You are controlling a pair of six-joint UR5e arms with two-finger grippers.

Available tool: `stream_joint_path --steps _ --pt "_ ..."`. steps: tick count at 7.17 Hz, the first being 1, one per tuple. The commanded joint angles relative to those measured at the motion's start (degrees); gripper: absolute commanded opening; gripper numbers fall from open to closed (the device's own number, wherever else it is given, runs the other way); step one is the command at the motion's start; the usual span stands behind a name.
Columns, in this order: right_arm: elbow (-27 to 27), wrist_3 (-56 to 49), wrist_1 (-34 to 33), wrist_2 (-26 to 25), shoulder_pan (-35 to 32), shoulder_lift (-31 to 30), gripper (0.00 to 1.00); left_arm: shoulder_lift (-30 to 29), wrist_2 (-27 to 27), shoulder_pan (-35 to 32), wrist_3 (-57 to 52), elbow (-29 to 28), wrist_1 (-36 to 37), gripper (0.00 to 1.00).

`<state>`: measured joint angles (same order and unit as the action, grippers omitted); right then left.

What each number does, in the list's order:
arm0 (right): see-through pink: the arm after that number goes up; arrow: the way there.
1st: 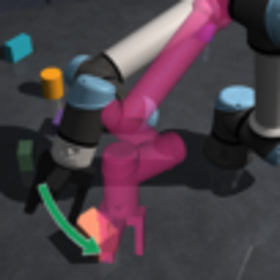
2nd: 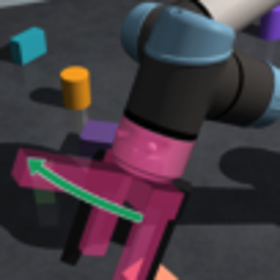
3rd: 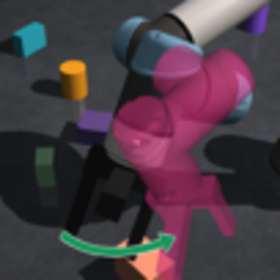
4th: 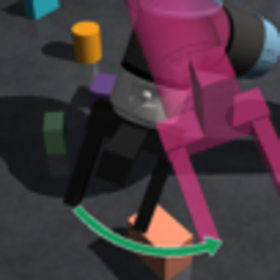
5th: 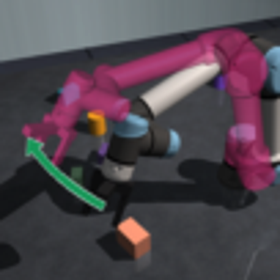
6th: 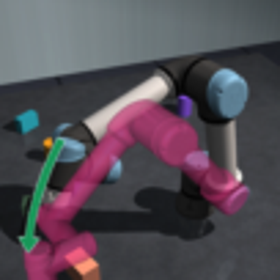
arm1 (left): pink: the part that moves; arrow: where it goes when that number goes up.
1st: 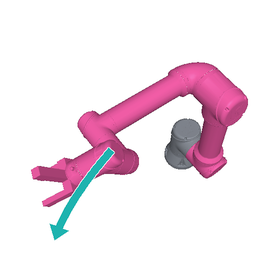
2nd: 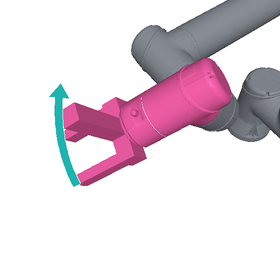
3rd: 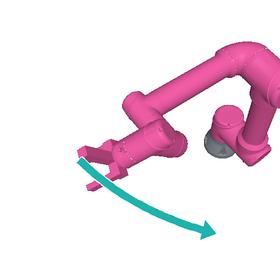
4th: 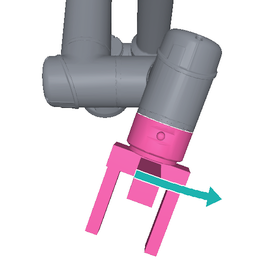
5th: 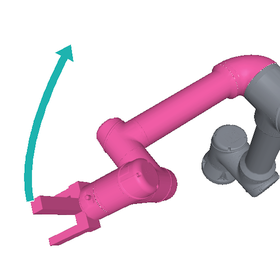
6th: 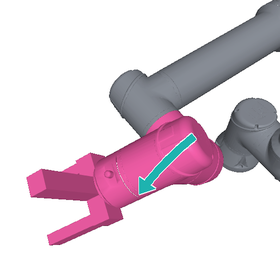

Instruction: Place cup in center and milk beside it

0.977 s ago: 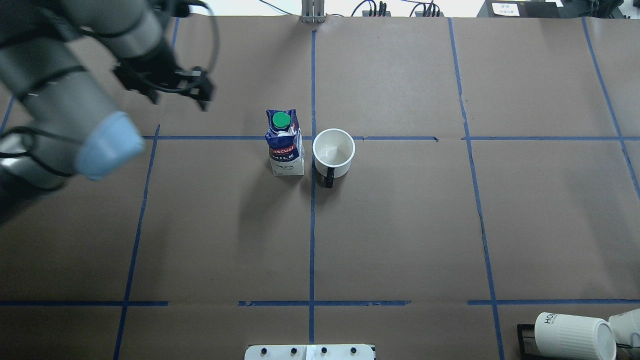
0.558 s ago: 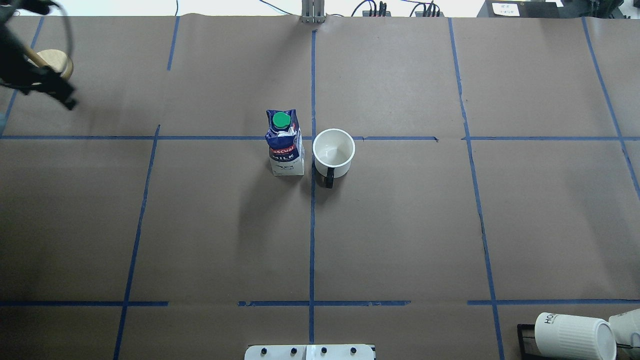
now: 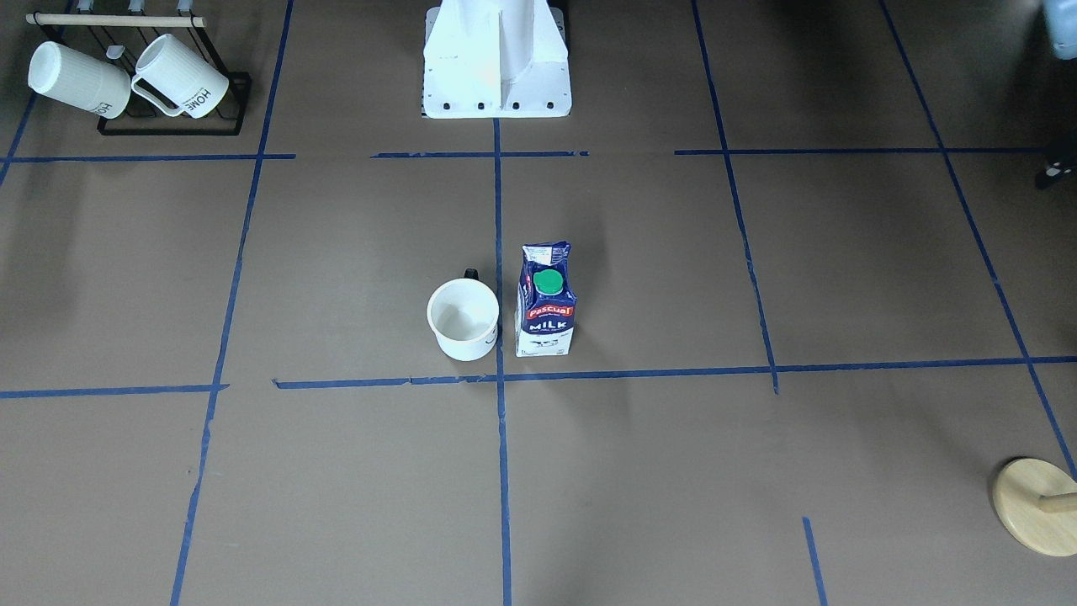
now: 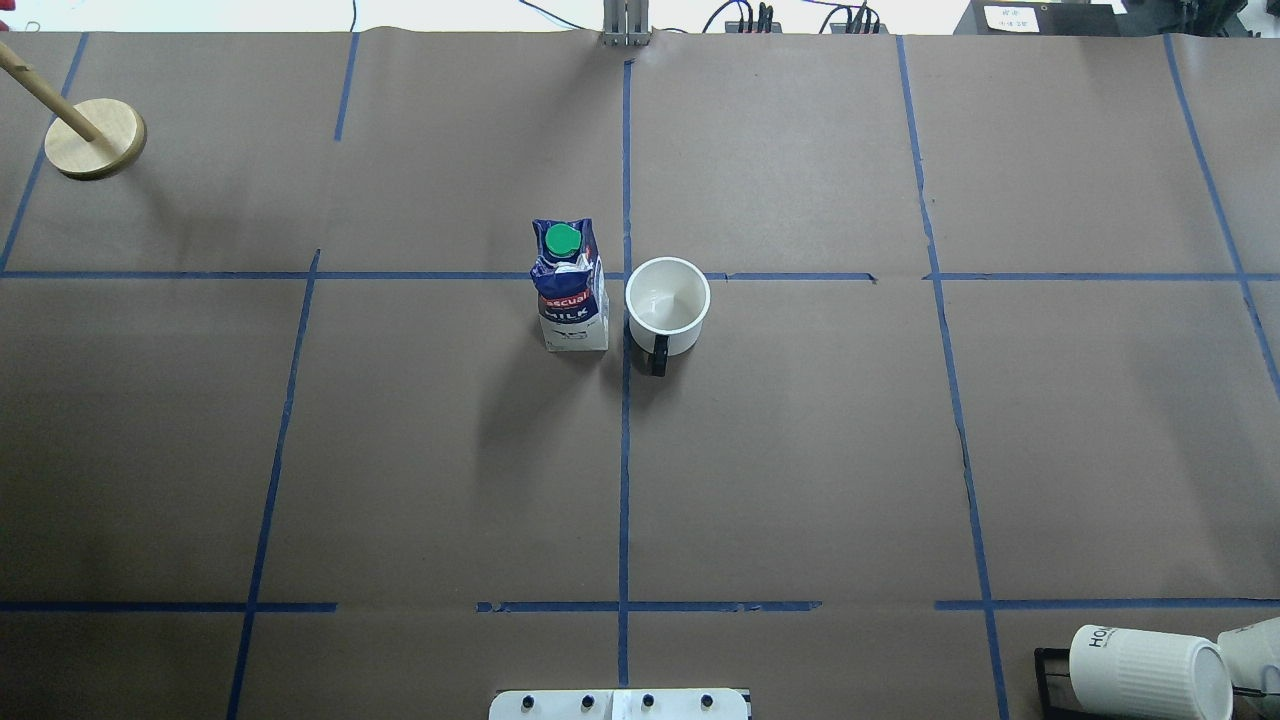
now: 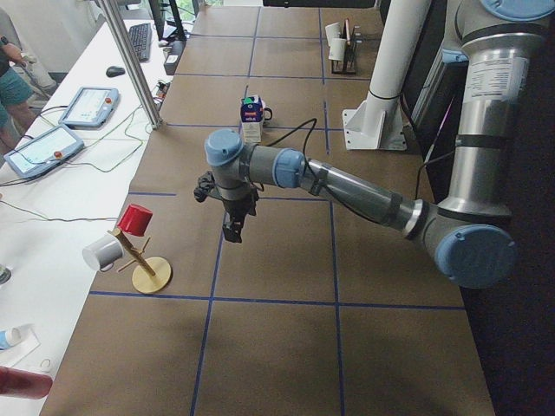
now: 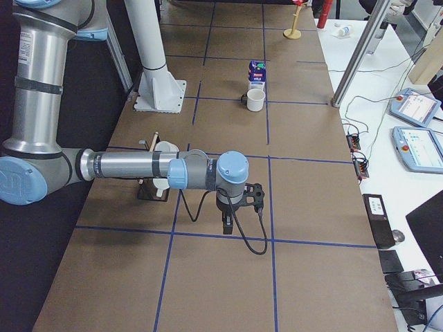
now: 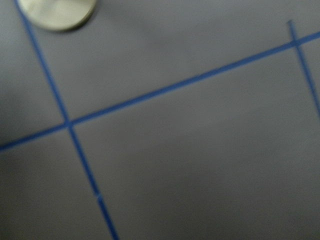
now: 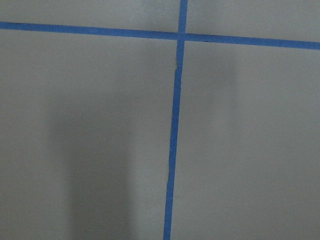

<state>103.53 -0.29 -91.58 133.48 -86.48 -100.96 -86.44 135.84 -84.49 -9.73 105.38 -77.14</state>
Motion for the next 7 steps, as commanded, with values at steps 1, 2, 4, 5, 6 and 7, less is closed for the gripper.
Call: stream_joint_path --steps 1,2,4,5,6,7 --pt "0.0 0.0 0.0 0.0 0.0 0.1 1.00 2.7 0.0 -1.5 -0.5 -6.2 -1.2 1.00" --pt "0.0 0.0 0.0 0.0 0.0 0.1 1.00 3.5 0.0 -1.9 -0.6 -7.2 -4.1 1.00" --pt "0.0 0.0 0.0 0.0 0.0 0.1 1.00 6.1 0.0 -2.3 0.1 -7.5 -10.2 1.00" --pt "0.0 0.0 0.0 0.0 0.0 0.1 1.00 6.6 -0.2 -2.3 0.2 -7.1 -10.2 1.00" --pt "0.0 0.0 0.0 0.0 0.0 0.1 1.00 6.7 -0.8 -2.3 0.1 -6.5 -10.3 1.00" --pt "0.0 0.0 0.0 0.0 0.0 0.1 1.00 6.6 -2.8 -2.4 0.1 -6.2 -10.3 1.00"
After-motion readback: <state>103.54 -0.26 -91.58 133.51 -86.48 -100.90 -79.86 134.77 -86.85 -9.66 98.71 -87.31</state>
